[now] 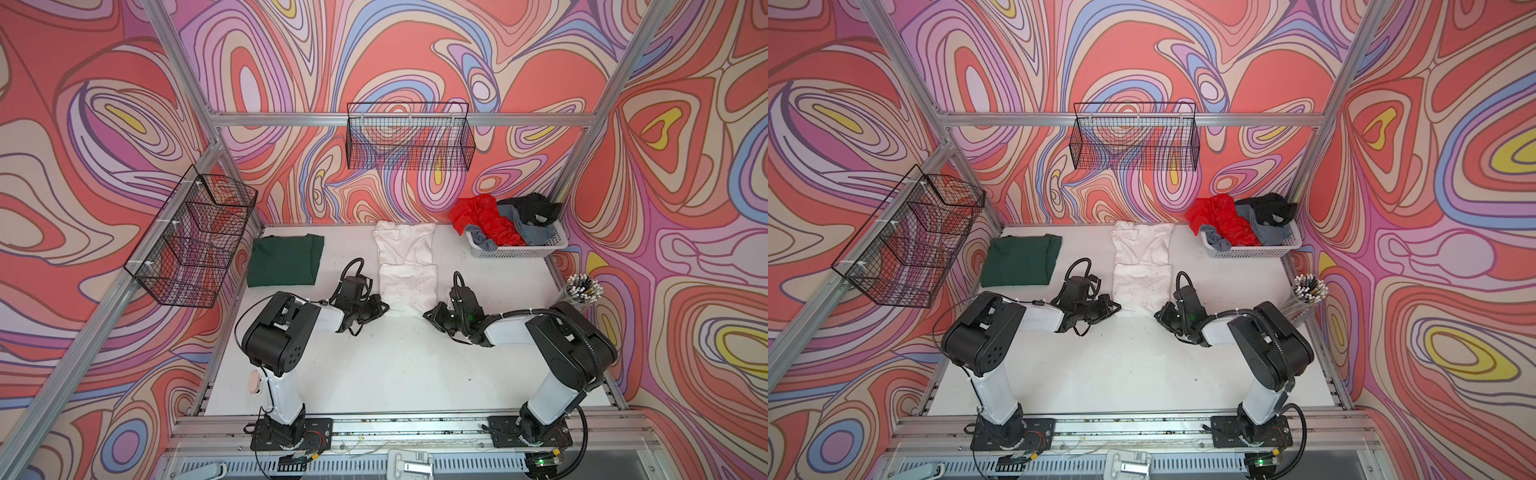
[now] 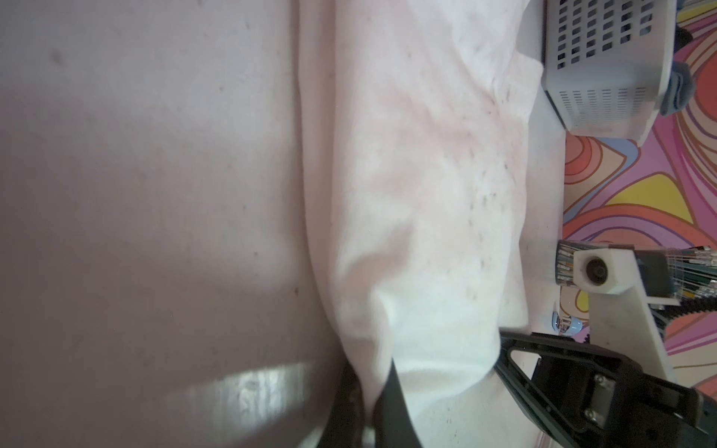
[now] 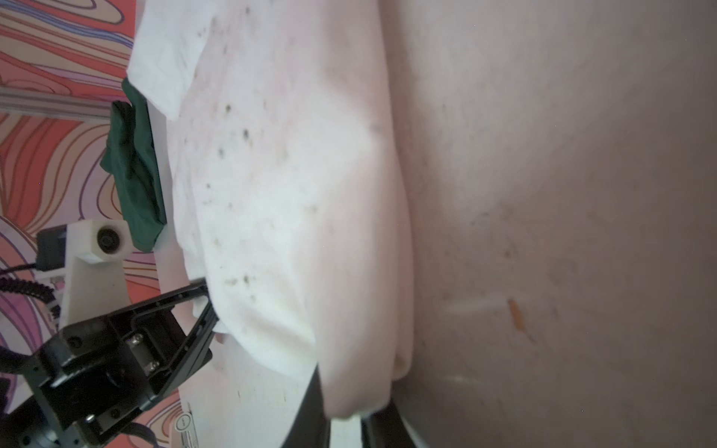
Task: Fold and stack the t-shirts
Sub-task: 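Lower both grippers to the folded shirt's near edge and pinch it, then lift the near edge with both grippers and fold it over the shirt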
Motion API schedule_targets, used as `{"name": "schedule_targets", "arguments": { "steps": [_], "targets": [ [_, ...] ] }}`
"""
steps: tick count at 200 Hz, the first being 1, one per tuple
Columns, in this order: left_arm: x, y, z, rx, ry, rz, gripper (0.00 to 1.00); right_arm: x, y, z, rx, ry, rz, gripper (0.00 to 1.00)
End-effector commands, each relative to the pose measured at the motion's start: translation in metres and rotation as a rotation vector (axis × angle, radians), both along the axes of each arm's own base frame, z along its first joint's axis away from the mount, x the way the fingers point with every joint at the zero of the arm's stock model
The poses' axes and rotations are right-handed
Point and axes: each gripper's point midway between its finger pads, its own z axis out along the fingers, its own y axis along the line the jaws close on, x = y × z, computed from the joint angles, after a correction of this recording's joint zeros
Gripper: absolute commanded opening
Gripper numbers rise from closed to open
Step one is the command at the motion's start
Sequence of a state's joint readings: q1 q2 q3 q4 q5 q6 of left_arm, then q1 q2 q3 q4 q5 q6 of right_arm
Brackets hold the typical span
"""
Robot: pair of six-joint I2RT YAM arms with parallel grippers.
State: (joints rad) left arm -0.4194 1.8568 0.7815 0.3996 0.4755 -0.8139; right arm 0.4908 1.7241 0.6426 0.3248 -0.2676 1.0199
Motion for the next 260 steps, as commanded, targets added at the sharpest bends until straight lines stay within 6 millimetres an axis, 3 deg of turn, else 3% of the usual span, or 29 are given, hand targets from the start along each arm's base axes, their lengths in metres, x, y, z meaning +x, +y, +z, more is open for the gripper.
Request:
{"name": "schedule_targets", "arguments": {
  "steps": [1, 60, 126, 161, 203, 260],
  "targets": [
    [-0.019, 0.008, -0.031, 0.067, 0.120, 0.001, 0.00, -0.017, -0.019, -0.032, -0.144, 0.100, -0.005, 0.02],
    [-0.019, 0.009, -0.008, 0.074, 0.074, -0.018, 0.00, -0.014, -0.027, -0.015, -0.216, 0.041, 0.023, 0.00],
    [-0.023, -0.003, 0.024, 0.052, 0.017, -0.062, 0.00, -0.016, -0.025, 0.016, -0.212, -0.002, 0.046, 0.00],
    [-0.034, -0.004, 0.036, 0.068, -0.003, -0.072, 0.00, -0.024, -0.022, 0.037, -0.169, -0.039, 0.040, 0.00],
    [-0.052, -0.004, 0.066, 0.084, -0.062, -0.089, 0.00, -0.032, -0.014, 0.070, -0.155, -0.114, 0.053, 0.00],
    [-0.084, 0.010, 0.099, 0.105, -0.140, -0.090, 0.00, -0.066, -0.015, 0.098, -0.171, -0.197, 0.065, 0.00]
  ]
}}
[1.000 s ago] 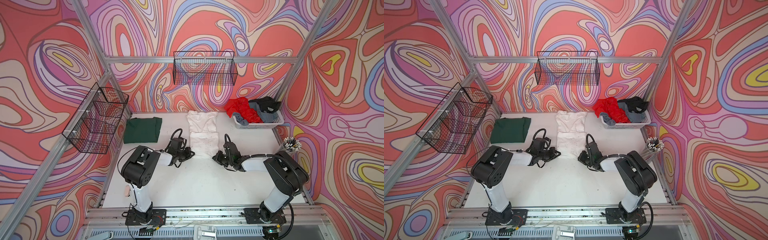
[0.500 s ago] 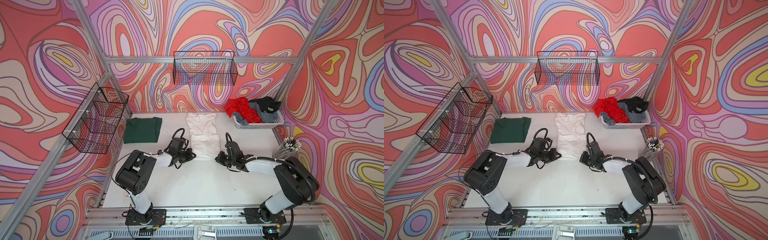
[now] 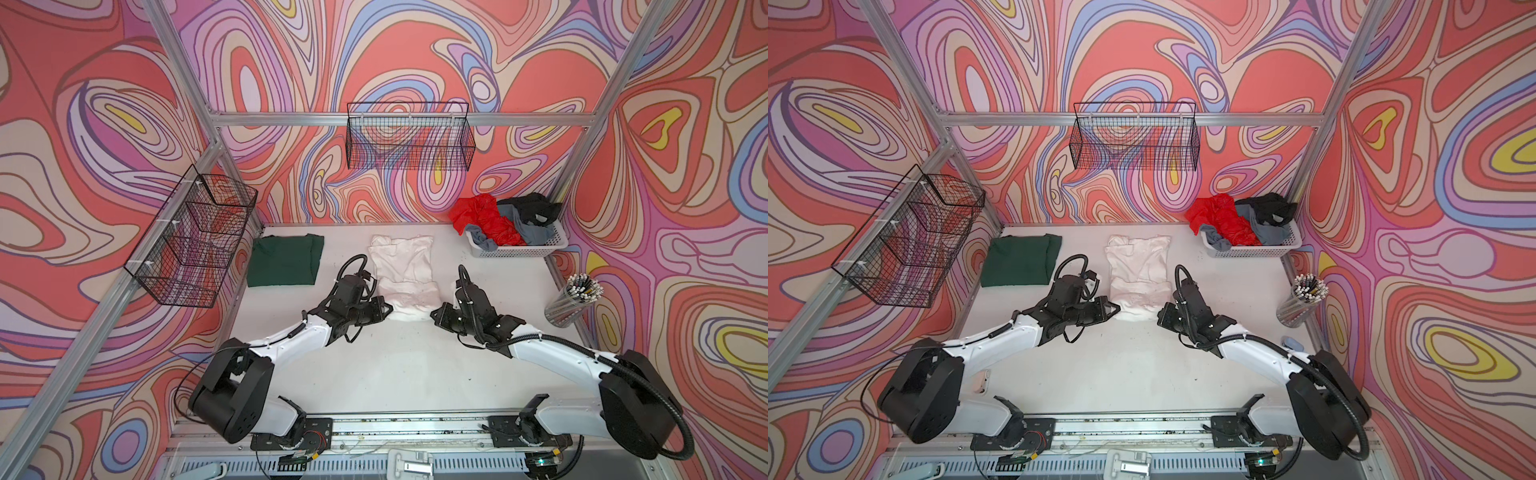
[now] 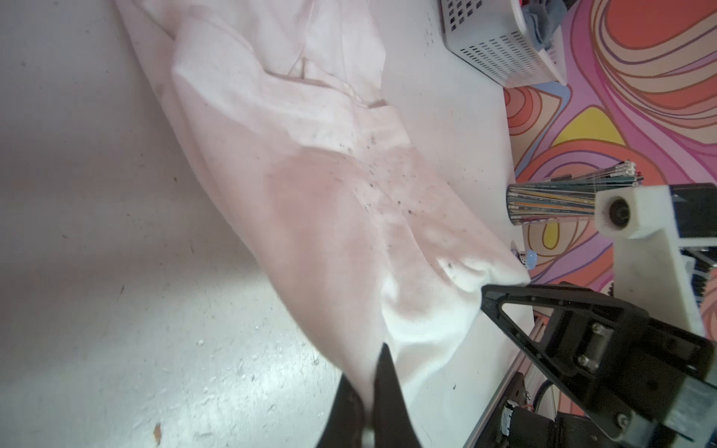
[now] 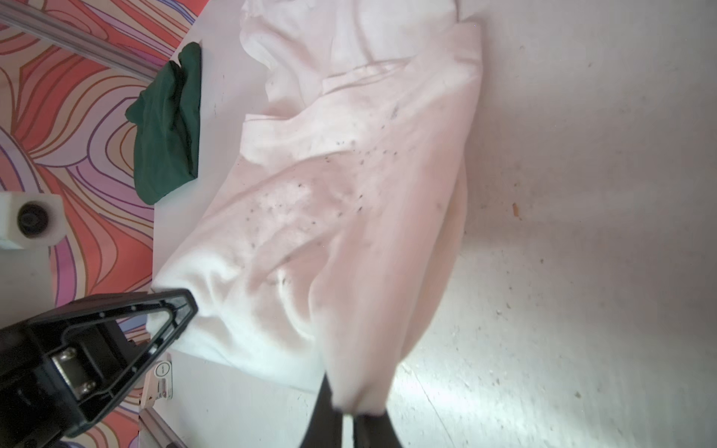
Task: Fold and stack the t-shirts
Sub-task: 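Lift the near edge with both grippers and fold it over the shirt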
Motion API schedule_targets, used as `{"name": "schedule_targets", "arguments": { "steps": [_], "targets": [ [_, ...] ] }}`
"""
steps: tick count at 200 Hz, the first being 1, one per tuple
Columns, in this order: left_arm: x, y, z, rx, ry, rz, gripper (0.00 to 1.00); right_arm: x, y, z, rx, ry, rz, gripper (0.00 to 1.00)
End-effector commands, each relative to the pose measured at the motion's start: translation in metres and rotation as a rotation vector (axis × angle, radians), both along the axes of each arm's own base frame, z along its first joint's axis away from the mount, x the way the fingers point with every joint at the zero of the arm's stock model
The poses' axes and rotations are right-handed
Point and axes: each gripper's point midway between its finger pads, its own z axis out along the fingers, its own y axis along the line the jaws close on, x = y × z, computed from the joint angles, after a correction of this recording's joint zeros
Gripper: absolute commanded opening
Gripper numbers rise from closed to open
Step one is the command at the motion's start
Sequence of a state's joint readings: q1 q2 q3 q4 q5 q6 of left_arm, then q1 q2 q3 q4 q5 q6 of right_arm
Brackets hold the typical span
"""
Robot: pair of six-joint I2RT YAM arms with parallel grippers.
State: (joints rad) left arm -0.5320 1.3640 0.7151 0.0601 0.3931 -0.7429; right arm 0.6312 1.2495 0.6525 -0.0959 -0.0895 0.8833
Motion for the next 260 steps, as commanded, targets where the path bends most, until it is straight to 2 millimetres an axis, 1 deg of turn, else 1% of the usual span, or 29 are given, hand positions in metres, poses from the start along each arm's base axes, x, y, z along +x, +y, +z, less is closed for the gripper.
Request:
{"name": "schedule_targets", "arguments": {
  "steps": [1, 33, 60, 74, 84, 88, 101, 118, 136, 170, 198, 221, 243, 260],
  "targets": [
    [-0.020, 0.014, -0.003, 0.066, 0.004, 0.009, 0.00, -0.016, -0.011, 0.001, -0.026, -0.012, -0.034, 0.00],
    [-0.048, 0.022, 0.004, 0.061, -0.016, 0.016, 0.00, -0.037, -0.002, 0.021, 0.005, -0.062, -0.007, 0.00],
    [-0.073, 0.033, 0.010, 0.083, -0.026, 0.026, 0.00, -0.055, 0.014, 0.037, -0.004, -0.094, 0.039, 0.00],
    [-0.085, 0.037, 0.014, 0.091, -0.048, 0.026, 0.00, -0.062, 0.020, 0.041, -0.029, -0.106, 0.044, 0.00],
    [-0.088, 0.043, 0.014, 0.101, -0.064, 0.039, 0.00, -0.064, 0.021, 0.041, -0.053, -0.120, 0.035, 0.00],
    [-0.090, 0.050, 0.009, 0.128, -0.052, 0.055, 0.00, -0.063, 0.021, 0.040, -0.058, -0.122, 0.030, 0.00],
    [-0.087, 0.060, 0.011, 0.154, -0.072, 0.100, 0.00, -0.060, 0.018, 0.033, -0.076, -0.108, 0.001, 0.00],
    [-0.085, 0.058, 0.019, 0.128, -0.102, 0.103, 0.00, -0.056, 0.024, 0.032, -0.070, -0.106, -0.002, 0.00],
    [-0.082, 0.055, 0.020, 0.125, -0.096, 0.109, 0.00, -0.053, 0.031, 0.038, -0.053, -0.117, 0.002, 0.00],
    [-0.071, 0.050, 0.017, 0.151, -0.075, 0.122, 0.00, -0.043, 0.032, 0.051, -0.082, -0.152, -0.014, 0.00],
    [-0.060, 0.047, 0.031, 0.154, -0.101, 0.142, 0.00, -0.034, 0.035, 0.063, -0.128, -0.183, -0.014, 0.00],
    [-0.052, 0.049, 0.041, 0.180, -0.128, 0.165, 0.00, -0.024, 0.037, 0.069, -0.153, -0.191, -0.023, 0.00],
    [-0.046, 0.052, 0.046, 0.211, -0.141, 0.184, 0.00, -0.012, 0.038, 0.072, -0.108, -0.170, -0.021, 0.00],
    [-0.042, 0.054, 0.048, 0.229, -0.142, 0.191, 0.00, -0.002, 0.037, 0.071, -0.081, -0.146, -0.018, 0.00]
  ]
}}
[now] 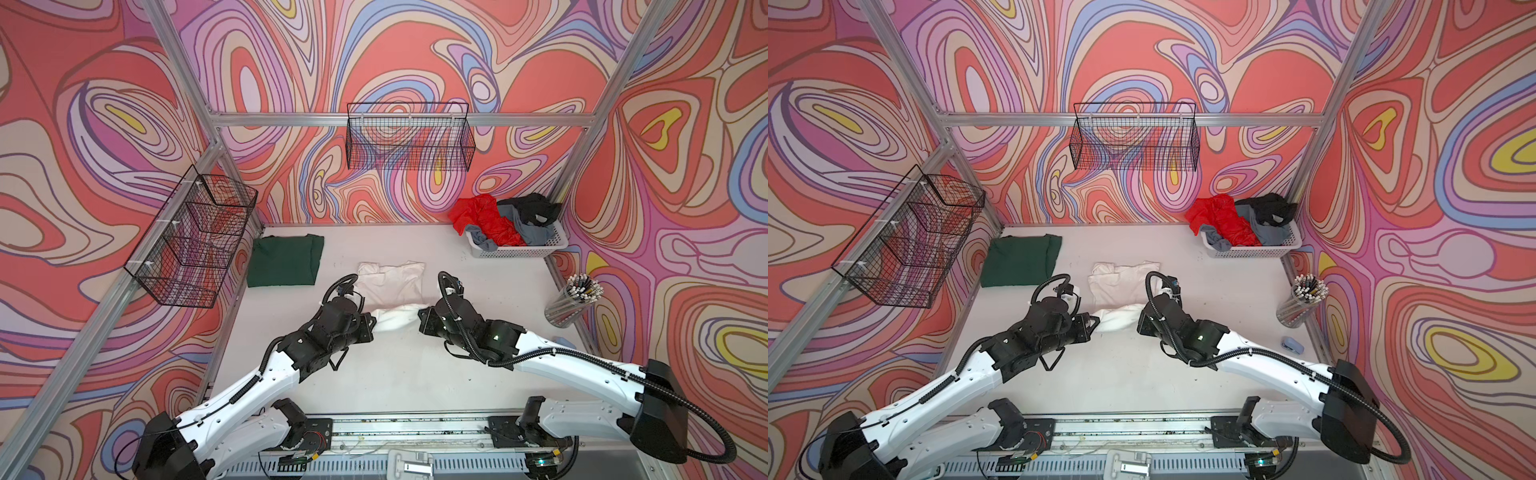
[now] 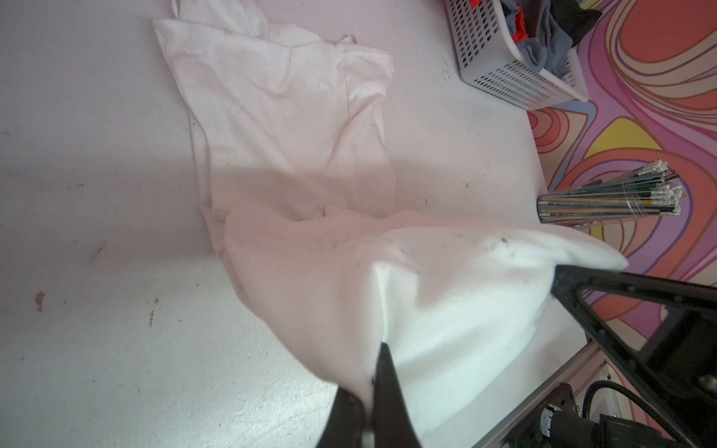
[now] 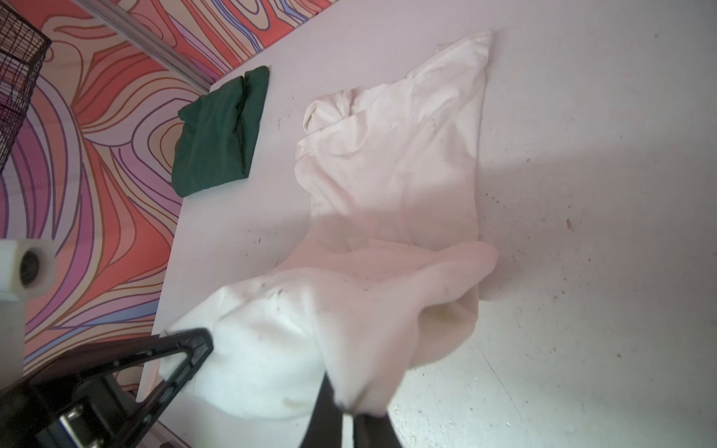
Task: Fold and stack the t-shirts
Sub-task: 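Lift the near edge with both grippers and fold it over the shirt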
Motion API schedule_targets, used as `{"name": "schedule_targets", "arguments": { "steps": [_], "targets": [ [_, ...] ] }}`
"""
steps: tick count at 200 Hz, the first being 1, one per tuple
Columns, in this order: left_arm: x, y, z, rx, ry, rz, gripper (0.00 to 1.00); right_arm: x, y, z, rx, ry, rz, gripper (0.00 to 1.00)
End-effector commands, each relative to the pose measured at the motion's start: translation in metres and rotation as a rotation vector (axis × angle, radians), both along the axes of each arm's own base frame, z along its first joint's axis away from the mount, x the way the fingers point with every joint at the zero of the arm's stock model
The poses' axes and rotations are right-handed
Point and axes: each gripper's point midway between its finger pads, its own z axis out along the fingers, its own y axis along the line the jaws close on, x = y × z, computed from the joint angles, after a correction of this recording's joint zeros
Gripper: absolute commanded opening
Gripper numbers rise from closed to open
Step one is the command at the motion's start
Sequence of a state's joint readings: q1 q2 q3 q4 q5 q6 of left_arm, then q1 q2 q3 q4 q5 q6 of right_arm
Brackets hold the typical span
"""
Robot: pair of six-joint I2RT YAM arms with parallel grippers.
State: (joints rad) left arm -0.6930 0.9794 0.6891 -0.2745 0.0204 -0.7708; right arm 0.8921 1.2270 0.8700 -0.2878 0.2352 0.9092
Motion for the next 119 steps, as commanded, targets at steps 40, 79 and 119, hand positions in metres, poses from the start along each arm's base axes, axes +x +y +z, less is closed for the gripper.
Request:
{"name": "schedule_targets", "arguments": {
  "steps": [40, 79, 119],
  "targets": [
    [0.020, 0.015, 0.010, 0.077, -0.015, 0.072, 0.00, 0.037, 0.002, 0.002, 0.001, 0.035, 0.025, 0.00],
    [0.037, 0.013, 0.007, 0.073, 0.016, 0.083, 0.00, 0.061, 0.007, 0.005, 0.002, 0.045, 0.046, 0.00],
    [0.061, 0.011, 0.005, 0.067, 0.027, 0.100, 0.00, 0.086, 0.000, 0.003, 0.006, 0.060, 0.041, 0.00]
  ]
}}
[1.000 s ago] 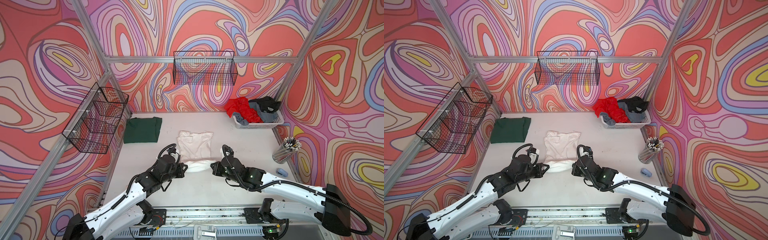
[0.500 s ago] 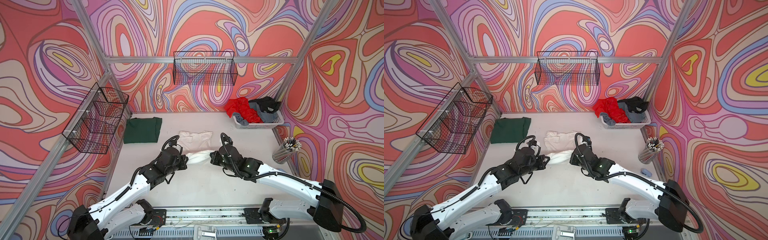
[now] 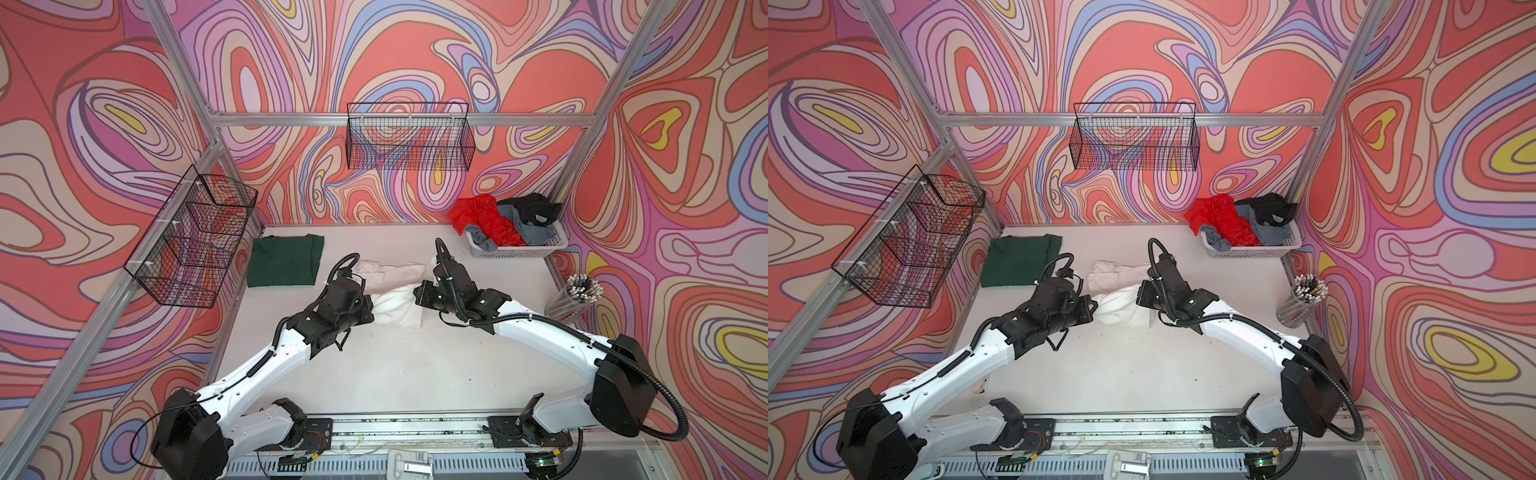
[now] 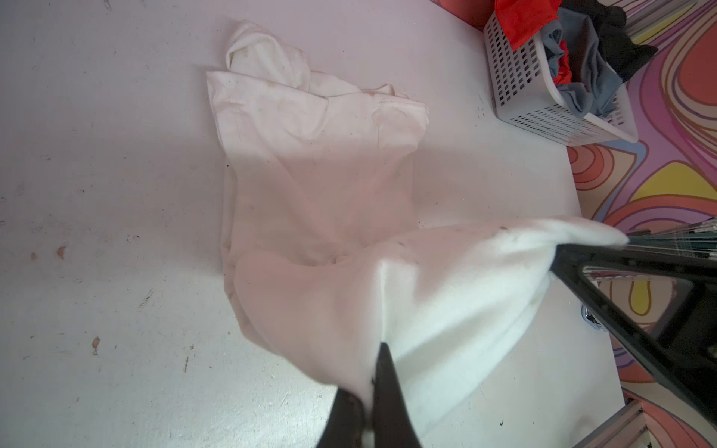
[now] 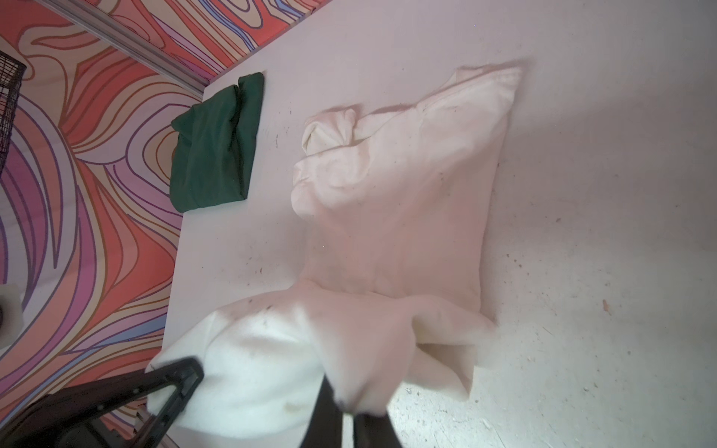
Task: Fold and stack the t-shirts
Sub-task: 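Lift the near edge with both grippers and fold it over the shirt, then lay the folded edge down on the far side with both grippers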
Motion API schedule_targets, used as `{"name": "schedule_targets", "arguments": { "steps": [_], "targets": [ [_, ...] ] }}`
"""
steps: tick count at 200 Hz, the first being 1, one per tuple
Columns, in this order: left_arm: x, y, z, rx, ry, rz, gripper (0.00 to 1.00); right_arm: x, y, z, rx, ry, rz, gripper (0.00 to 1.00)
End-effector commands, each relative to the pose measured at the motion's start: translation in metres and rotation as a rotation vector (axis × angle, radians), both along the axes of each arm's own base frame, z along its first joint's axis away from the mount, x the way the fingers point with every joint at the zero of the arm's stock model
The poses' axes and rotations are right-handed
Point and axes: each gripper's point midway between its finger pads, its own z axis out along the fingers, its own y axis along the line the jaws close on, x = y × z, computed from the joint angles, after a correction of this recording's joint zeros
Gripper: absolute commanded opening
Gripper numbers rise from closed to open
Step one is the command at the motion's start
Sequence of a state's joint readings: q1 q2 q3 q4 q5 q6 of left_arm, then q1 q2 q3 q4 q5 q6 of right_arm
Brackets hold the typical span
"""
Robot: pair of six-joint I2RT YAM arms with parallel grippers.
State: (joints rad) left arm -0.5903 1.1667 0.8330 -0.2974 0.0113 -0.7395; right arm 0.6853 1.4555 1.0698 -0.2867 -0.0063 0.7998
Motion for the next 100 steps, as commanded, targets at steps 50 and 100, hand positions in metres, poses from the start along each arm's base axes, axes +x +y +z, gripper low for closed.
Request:
{"name": "schedule_targets", "arguments": {
  "steps": [50, 100],
  "targets": [
    [0.044, -0.004, -0.003, 0.002, 0.029, 0.020, 0.00, 0.044, -0.010, -0.011, 0.003, 0.038, 0.011, 0.00],
    [0.071, -0.007, -0.009, -0.010, 0.043, 0.031, 0.00, 0.071, -0.015, -0.029, 0.008, 0.081, 0.012, 0.00]
  ]
}}
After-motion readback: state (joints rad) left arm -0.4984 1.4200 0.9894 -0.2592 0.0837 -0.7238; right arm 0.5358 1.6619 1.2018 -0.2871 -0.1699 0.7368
